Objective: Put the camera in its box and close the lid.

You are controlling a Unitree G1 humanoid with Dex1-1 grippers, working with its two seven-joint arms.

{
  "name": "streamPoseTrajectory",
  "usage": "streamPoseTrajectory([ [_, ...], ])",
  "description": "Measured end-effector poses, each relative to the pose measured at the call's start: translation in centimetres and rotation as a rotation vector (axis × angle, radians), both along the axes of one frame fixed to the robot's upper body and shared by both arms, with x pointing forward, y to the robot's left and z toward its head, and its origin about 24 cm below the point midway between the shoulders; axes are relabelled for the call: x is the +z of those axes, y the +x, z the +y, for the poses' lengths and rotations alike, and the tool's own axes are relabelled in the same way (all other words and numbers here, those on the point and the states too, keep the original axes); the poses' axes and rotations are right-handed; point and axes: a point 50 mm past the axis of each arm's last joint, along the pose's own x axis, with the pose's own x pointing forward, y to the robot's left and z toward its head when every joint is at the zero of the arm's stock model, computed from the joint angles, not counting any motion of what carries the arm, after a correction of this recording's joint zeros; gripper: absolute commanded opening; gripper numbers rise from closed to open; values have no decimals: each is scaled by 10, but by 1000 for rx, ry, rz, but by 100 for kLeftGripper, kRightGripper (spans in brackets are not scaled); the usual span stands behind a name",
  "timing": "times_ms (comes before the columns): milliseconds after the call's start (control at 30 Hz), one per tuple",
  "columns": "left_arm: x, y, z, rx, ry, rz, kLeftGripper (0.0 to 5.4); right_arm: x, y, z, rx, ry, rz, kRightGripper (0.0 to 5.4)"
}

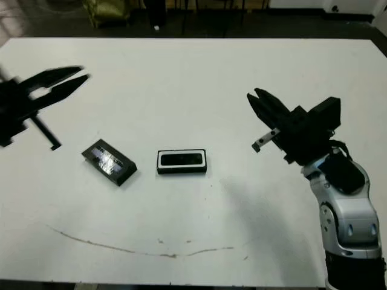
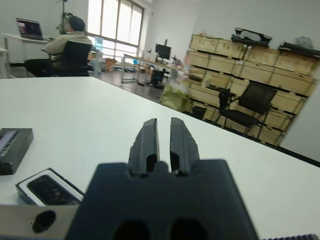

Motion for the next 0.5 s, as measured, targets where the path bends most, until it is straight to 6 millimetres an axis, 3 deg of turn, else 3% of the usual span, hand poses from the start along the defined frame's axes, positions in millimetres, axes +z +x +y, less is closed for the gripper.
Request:
streamPoseTrajectory([
  [300,-19,64,-25,-71,419,239,0,0,0,-1,-28,-5,0,1],
  [500,-46,80,-36,-139,559,388,0,-1,1,-2,-32,-3,6,1],
])
